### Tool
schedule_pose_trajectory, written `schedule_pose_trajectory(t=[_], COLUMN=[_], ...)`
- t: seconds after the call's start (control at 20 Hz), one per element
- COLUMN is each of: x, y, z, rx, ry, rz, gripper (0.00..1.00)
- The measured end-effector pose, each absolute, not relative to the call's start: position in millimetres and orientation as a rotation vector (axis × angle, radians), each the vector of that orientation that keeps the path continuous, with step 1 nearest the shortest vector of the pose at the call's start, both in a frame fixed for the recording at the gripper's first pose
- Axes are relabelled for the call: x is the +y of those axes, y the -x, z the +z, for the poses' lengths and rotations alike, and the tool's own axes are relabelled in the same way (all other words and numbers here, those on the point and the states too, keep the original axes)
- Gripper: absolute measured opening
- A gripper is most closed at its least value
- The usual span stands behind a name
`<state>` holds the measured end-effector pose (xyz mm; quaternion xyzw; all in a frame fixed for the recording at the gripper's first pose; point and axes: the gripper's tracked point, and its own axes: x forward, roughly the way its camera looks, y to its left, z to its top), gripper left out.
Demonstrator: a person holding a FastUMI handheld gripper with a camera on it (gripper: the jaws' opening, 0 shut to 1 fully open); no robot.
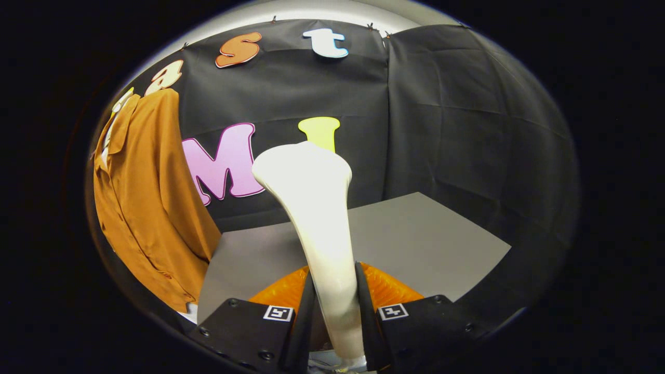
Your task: Iron the clothes twice with a garment steamer, once on the left side and once on the right side.
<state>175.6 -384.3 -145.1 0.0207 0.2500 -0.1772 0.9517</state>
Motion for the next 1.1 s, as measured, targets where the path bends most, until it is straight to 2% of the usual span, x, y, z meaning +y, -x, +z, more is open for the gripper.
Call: schedule_pose_trajectory(t=[0.5,1.1], x=[-275,-139], y=[-171,-185], z=[-119,-119], rx=[0.431,0.406], ry=[0.003,0.029], rz=[-0.333,-0.263], gripper=[0.45,0.44])
